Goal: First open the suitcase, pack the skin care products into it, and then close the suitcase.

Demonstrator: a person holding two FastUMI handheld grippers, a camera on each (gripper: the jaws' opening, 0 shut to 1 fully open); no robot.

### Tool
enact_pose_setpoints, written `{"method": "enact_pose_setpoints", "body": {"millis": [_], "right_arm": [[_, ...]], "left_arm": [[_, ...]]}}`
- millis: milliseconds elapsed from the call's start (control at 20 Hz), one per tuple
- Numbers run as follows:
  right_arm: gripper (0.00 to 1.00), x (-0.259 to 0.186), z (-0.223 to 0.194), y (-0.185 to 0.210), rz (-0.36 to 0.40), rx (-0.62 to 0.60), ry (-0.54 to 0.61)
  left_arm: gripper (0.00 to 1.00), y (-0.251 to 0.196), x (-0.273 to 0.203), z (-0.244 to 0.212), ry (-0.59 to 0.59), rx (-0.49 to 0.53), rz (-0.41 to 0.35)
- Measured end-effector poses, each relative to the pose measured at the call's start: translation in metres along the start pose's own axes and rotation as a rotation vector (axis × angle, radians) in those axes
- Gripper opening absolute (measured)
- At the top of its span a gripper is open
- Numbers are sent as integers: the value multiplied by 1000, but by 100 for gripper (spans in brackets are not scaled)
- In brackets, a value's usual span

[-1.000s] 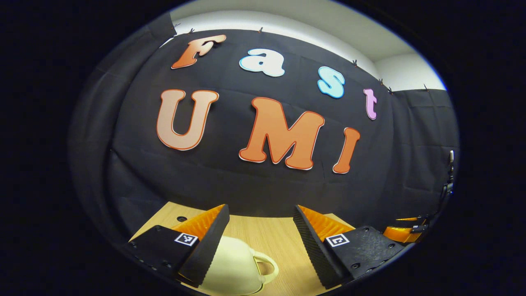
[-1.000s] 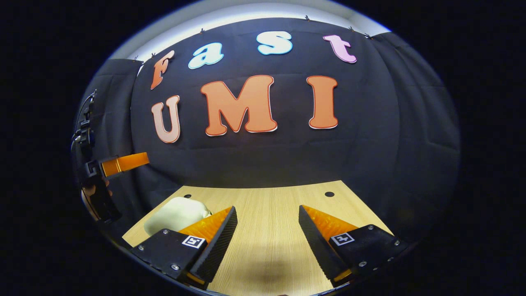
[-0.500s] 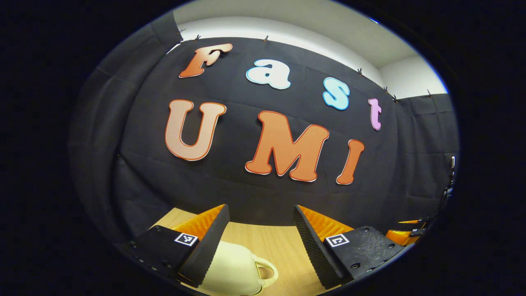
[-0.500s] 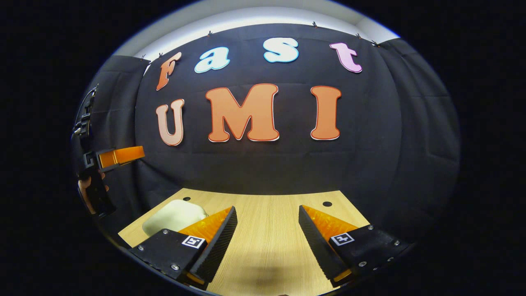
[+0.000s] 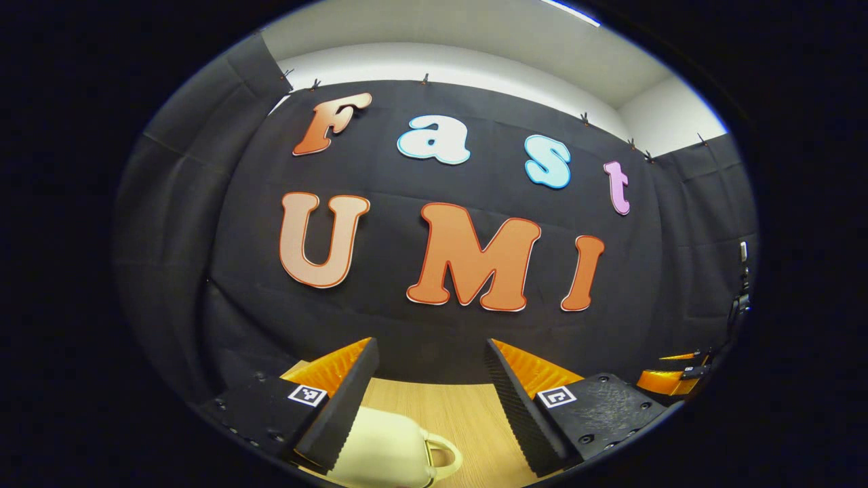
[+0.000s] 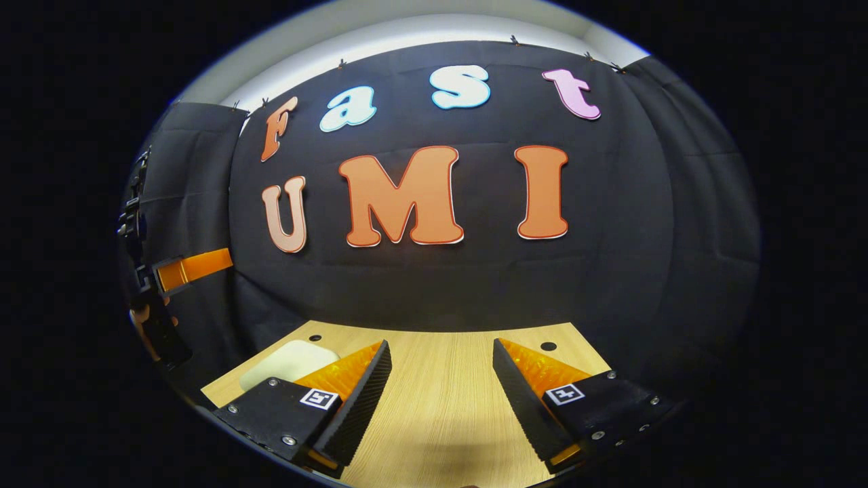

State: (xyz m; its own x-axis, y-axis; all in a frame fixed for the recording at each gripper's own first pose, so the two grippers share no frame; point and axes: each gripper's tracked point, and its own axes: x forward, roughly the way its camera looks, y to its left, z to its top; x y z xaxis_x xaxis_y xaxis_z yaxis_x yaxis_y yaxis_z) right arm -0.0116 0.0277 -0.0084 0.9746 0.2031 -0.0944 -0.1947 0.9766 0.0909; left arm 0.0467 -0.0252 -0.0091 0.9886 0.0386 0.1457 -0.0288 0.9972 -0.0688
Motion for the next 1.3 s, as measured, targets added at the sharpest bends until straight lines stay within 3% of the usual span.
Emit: {"method": "enact_pose_setpoints", "body": {"millis": [350,400,450,1300], "right_arm": [[95,4,-5,11,-8,18,4],[100,3,-5,12,-9,18,3],[95,3,-5,13,-10,17,3],[95,4,-7,10,-28,17,10]], "left_arm": [[97,18,-7,9,19,-8,2],[97,21,-6,10,19,-5,3],[97,22,-5,10,21,-5,3],[97,15,7,2,52,5,-24]]}}
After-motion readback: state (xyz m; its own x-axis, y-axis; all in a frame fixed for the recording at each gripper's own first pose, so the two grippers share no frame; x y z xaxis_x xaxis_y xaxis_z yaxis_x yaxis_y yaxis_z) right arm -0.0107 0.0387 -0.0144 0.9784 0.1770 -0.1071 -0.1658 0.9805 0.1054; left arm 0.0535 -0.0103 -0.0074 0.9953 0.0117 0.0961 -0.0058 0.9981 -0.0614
